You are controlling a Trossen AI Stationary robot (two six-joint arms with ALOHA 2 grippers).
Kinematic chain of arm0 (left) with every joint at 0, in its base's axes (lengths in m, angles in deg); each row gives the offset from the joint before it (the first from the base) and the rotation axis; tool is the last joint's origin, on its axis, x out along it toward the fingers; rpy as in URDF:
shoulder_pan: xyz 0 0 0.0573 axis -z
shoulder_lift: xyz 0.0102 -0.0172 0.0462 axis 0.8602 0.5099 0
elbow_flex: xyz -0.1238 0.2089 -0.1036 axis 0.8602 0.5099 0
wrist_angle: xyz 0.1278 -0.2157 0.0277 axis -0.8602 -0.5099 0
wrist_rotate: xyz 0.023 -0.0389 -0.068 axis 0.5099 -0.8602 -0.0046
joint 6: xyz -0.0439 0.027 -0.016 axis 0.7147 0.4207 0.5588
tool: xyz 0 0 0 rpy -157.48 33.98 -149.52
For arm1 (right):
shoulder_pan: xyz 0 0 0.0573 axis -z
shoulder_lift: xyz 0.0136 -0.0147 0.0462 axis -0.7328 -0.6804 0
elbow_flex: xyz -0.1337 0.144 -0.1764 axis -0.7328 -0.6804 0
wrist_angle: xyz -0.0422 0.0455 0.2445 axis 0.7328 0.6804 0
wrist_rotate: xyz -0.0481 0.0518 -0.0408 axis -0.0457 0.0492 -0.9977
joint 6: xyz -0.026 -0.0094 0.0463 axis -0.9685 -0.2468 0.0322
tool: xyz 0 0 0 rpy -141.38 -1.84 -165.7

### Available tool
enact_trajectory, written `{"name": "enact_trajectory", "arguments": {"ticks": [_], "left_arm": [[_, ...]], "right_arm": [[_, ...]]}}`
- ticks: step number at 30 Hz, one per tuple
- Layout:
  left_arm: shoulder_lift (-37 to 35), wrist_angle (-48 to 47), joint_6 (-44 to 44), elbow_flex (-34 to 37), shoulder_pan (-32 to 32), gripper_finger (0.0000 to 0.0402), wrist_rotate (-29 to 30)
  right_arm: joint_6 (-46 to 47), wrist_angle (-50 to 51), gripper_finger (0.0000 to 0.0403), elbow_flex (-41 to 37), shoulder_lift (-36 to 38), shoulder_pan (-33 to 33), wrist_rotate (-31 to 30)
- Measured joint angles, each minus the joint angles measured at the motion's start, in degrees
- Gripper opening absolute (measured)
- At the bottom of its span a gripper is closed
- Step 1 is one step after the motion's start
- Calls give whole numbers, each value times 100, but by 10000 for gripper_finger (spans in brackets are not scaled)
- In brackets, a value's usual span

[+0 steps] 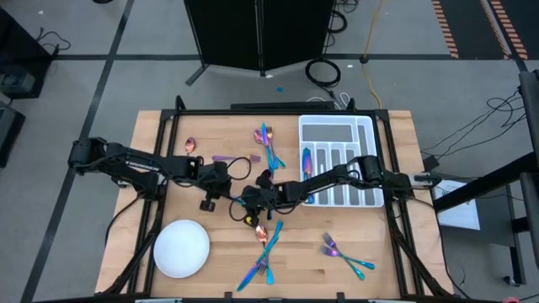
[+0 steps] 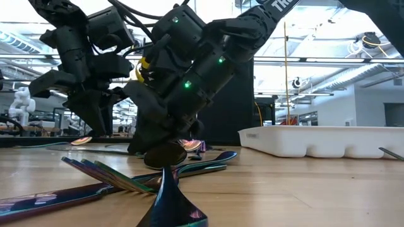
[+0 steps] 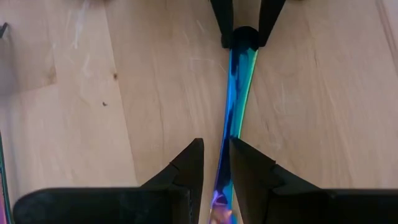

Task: Sort silverware
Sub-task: Put the blue knife into the utensil organizer

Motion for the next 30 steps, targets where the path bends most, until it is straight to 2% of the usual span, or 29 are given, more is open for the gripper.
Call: {"name": "enact_trajectory", "arguments": {"ticks": [12, 20, 30], "left_arm": [[-2, 2, 12, 0, 0, 80, 2], [-2, 4, 35, 0, 0, 80, -19], [230, 113, 1288, 0, -306, 80, -622]], "right_arm": [[-345, 67, 78, -9, 35, -221, -603], [-491, 104, 77, -4, 39, -224, -634], [-1112, 85, 77, -9, 37, -436, -1408]]}}
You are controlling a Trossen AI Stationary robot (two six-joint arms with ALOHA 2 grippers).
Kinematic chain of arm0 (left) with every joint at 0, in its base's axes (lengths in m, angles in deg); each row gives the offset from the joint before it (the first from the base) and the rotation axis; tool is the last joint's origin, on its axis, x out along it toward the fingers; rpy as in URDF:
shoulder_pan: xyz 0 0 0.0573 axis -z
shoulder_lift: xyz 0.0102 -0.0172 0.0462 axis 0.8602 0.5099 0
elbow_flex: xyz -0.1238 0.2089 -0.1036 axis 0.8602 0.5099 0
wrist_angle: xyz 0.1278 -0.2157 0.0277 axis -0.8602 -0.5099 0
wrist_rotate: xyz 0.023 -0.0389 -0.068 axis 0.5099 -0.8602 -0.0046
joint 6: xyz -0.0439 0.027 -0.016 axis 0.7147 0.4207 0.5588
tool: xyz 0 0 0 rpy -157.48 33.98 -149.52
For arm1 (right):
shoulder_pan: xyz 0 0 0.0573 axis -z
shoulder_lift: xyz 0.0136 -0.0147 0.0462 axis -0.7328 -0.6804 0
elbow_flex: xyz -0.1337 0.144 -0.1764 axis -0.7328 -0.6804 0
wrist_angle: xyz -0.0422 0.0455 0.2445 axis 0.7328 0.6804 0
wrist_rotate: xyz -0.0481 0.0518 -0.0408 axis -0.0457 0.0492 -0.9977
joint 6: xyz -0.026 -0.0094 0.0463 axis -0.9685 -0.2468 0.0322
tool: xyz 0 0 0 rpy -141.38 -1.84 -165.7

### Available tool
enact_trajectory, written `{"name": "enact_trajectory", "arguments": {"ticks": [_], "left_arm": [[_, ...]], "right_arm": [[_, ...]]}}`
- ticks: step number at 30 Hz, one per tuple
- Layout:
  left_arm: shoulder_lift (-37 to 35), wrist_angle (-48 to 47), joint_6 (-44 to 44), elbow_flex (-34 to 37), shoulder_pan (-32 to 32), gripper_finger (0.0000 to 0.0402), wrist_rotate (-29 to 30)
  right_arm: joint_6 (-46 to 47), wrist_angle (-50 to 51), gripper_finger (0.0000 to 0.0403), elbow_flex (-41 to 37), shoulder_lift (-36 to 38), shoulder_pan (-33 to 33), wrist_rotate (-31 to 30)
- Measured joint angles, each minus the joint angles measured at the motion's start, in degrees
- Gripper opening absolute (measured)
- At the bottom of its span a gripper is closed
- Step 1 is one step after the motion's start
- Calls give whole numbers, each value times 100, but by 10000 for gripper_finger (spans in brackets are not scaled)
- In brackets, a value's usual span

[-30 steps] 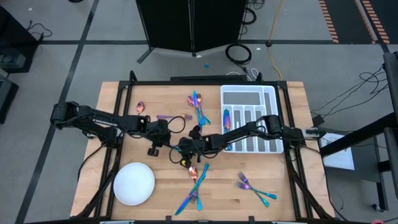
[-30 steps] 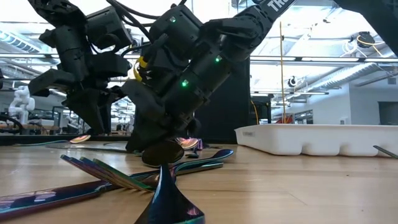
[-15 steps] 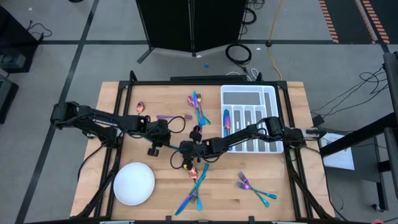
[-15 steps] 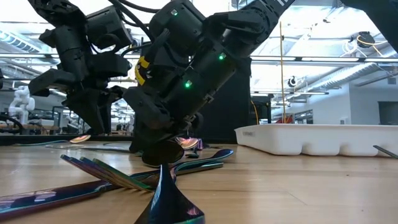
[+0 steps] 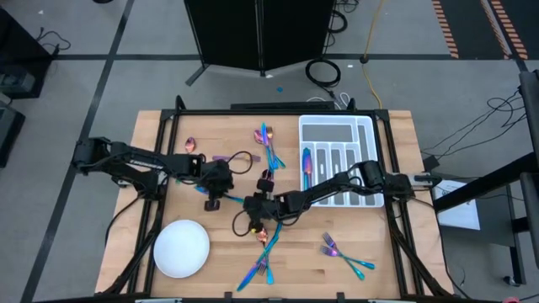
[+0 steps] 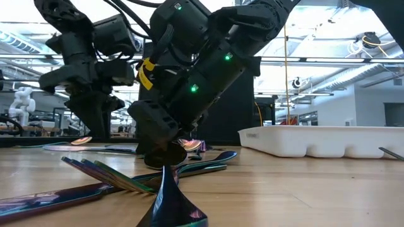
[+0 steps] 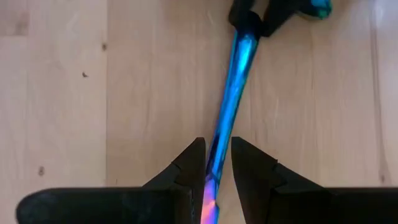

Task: Sort silverware
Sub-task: Put the blue knife into the utensil organizer

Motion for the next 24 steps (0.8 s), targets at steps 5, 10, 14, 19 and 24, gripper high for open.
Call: {"name": "enact_trajectory", "arguments": {"ticks": [5, 10, 14, 19, 24], "left_arm": [[6, 251, 81, 0, -169, 80, -11], [6, 542, 359, -2, -335, 80, -118], [6, 495, 604, -2, -456, 80, -533], [6, 464, 683, -2, -463, 80, -707], [25, 466, 685, -4, -483, 80, -721]], "right_arm": [[-107, -1, 77, 0, 0, -17, -105], [-276, -27, 77, 0, 0, -23, -207], [-457, -18, 77, -2, -4, -64, -483], [-579, -11, 77, -7, -7, -98, -701], [-580, -42, 77, -7, -31, -98, -714]]}}
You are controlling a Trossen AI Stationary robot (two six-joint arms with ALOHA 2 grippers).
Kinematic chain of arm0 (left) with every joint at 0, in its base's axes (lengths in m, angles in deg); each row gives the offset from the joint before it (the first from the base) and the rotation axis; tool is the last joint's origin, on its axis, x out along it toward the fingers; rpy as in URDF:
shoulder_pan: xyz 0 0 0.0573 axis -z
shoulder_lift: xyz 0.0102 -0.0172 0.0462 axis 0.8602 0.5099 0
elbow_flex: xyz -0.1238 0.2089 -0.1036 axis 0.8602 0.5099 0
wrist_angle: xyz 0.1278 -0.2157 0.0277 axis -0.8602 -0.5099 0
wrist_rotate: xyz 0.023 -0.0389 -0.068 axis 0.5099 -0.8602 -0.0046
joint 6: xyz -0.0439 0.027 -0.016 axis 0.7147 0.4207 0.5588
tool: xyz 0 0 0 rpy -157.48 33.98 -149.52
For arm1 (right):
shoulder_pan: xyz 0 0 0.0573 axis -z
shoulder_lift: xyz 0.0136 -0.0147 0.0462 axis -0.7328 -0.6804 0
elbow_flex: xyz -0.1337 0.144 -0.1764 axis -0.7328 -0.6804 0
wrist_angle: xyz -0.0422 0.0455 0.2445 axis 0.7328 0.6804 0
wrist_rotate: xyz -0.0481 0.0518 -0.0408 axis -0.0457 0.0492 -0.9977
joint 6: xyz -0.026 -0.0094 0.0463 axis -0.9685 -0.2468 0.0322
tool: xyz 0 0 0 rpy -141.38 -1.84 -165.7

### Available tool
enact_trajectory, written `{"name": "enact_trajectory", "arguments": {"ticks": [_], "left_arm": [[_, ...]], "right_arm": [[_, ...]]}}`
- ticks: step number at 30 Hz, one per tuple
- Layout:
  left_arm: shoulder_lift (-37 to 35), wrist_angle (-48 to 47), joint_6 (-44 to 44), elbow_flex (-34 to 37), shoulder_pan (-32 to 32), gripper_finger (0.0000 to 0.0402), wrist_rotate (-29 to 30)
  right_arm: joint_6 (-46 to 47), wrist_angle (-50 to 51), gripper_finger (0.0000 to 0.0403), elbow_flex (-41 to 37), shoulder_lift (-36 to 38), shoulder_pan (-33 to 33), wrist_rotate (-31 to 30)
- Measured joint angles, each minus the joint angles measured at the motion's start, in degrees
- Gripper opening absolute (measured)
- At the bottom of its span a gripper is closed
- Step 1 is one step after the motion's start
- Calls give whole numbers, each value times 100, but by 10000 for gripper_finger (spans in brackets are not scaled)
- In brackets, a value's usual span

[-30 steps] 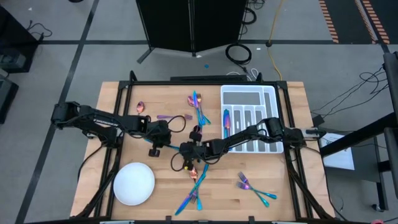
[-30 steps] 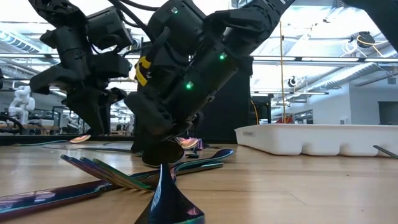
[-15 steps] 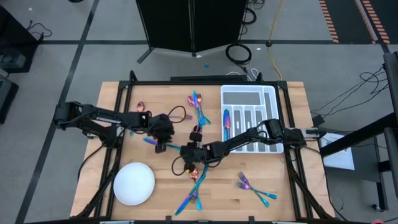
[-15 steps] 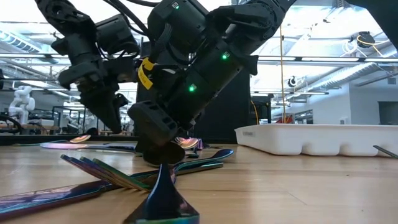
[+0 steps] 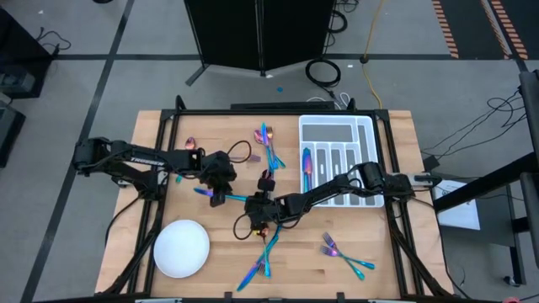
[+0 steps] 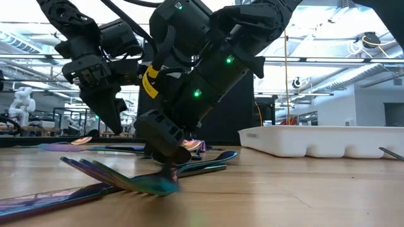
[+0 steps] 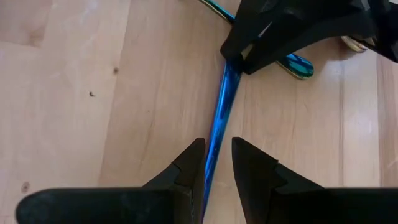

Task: Sort silverware
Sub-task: Put the blue knife into the utensil organizer

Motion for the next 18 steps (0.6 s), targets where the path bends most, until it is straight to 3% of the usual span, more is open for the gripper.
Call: {"name": "enact_trajectory", "arguments": {"ticks": [11, 18], "left_arm": [[823, 51, -223, -2, -372, 80, -969], [988, 66, -654, -18, -420, 80, -1030]], "right_arm": [[-3, -2, 77, 4, 0, 0, 19], [0, 0, 77, 9, 0, 0, 23]]}}
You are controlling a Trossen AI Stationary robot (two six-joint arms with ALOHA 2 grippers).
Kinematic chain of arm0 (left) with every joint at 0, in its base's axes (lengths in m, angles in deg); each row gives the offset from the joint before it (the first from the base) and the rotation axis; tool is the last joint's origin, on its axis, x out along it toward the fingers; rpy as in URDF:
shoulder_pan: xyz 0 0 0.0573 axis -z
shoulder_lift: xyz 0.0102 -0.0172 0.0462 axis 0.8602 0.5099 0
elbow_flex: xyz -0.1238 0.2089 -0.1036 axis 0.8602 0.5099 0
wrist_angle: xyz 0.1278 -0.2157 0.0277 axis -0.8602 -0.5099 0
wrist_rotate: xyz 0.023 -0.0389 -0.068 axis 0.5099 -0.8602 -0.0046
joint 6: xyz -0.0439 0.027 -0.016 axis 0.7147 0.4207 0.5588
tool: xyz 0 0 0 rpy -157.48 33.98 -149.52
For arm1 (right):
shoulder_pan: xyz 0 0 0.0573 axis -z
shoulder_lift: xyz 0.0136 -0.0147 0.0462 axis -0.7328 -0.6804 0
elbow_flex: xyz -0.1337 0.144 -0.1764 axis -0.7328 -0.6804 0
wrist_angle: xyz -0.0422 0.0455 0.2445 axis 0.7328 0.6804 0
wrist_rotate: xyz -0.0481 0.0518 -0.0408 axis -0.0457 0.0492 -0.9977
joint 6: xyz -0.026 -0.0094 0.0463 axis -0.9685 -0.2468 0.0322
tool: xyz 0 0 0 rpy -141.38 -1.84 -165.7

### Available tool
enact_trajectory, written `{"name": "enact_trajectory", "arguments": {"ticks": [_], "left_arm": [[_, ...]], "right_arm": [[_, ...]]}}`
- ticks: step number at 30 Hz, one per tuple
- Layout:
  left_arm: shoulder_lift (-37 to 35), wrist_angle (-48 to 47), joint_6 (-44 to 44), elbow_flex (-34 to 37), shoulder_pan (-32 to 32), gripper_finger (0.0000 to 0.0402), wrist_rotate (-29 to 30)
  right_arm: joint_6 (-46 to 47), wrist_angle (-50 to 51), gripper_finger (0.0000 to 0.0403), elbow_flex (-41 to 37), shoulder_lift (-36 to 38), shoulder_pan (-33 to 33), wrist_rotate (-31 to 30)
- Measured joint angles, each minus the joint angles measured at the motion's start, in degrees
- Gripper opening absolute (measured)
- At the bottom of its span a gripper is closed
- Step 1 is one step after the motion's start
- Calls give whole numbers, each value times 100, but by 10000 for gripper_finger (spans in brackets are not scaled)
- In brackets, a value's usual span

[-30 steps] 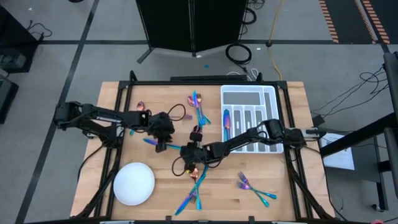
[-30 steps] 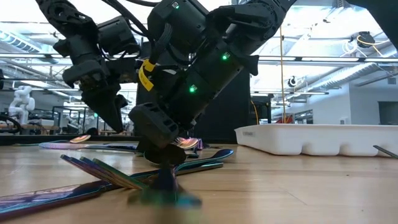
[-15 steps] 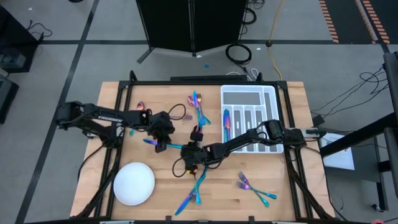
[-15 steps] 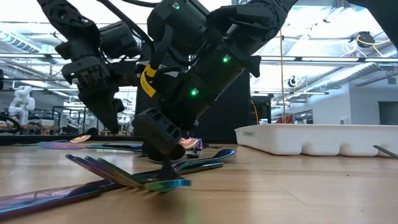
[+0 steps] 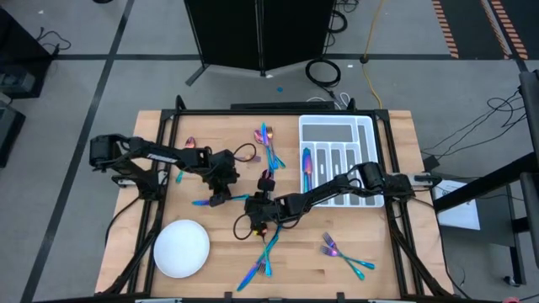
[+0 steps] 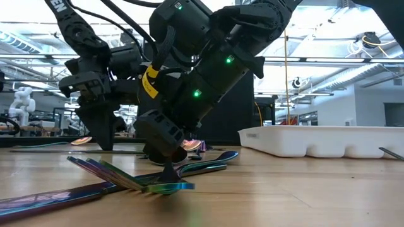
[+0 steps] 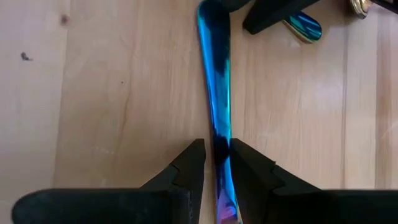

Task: Sort silverware
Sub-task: Put the blue knife into the utensil organizer

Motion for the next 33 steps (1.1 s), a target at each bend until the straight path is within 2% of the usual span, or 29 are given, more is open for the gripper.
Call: {"name": "enact_trajectory", "arguments": {"ticks": [5, 12, 14, 18, 23, 27, 33], "left_arm": [[-22, -52, 29, -45, -53, 80, 7], [-22, -73, 46, -140, -107, 80, 83], [-22, -72, 47, -140, -112, 80, 84], [-22, -217, 95, -148, -194, 80, 49], [-22, -1139, 31, -305, -405, 80, -99], [-43, -1489, -266, -358, -448, 80, -291], [-301, -1204, -308, -359, -446, 80, -258]], "right_arm": [[-11, 0, 77, 2, 0, 0, -2], [-600, 125, 77, 2, 137, -55, 65], [-638, 150, 77, 2, 297, -42, 486], [-713, 154, 77, 7, 586, 233, 1804], [-672, 235, 77, 7, 621, 812, 2955], [-666, 265, 77, 7, 480, 1029, 3146], [-852, 232, 77, 7, 448, 957, 3167]]}}
